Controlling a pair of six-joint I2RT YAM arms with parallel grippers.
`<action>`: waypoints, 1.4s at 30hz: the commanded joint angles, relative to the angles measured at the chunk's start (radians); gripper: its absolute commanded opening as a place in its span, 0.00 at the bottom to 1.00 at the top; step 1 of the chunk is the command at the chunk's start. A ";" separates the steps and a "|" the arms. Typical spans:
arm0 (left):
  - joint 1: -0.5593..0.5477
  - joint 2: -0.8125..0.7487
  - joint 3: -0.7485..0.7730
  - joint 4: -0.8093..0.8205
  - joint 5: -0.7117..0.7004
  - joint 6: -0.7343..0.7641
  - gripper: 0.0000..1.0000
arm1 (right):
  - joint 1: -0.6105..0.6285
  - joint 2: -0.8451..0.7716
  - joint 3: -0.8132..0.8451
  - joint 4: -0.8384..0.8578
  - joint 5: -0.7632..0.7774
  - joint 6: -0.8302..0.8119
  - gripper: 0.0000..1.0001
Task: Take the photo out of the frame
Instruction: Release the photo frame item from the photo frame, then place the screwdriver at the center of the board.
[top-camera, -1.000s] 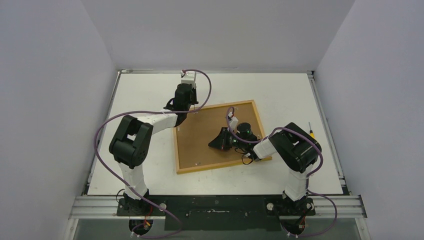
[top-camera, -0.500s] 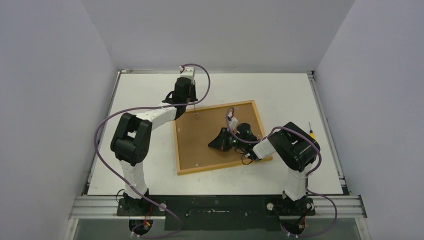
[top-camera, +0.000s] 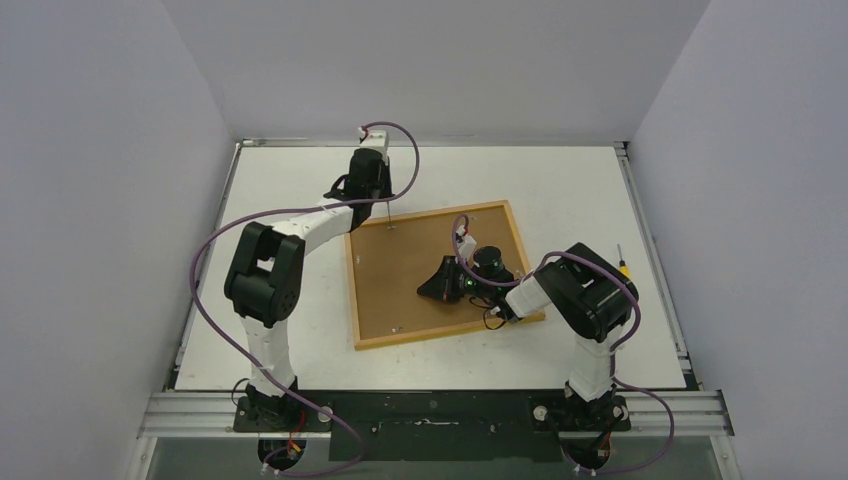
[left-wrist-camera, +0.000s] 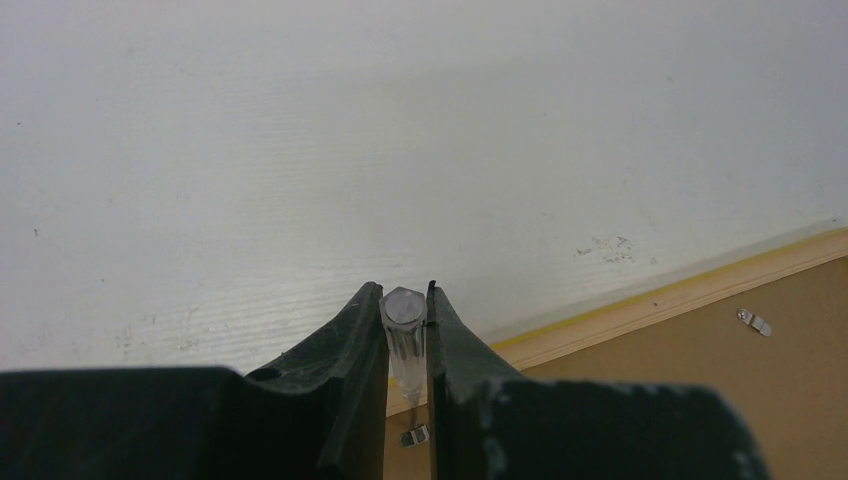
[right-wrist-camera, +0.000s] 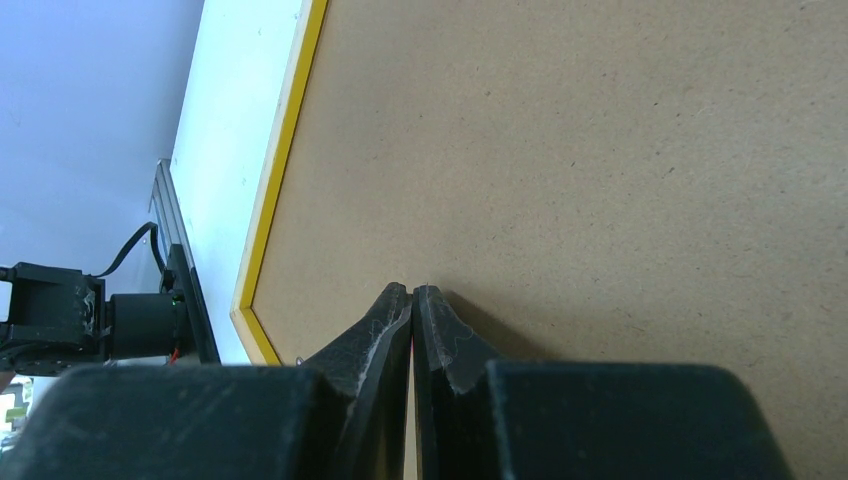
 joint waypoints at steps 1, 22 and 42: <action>-0.002 -0.013 -0.001 -0.056 0.030 0.019 0.00 | -0.006 0.000 0.003 0.057 -0.014 -0.001 0.05; -0.001 -0.136 -0.145 0.031 0.045 0.023 0.00 | -0.015 0.016 0.028 -0.047 0.027 -0.025 0.05; 0.003 -0.576 -0.383 -0.216 -0.184 -0.191 0.00 | -0.016 -0.082 -0.002 -0.038 0.047 -0.075 0.07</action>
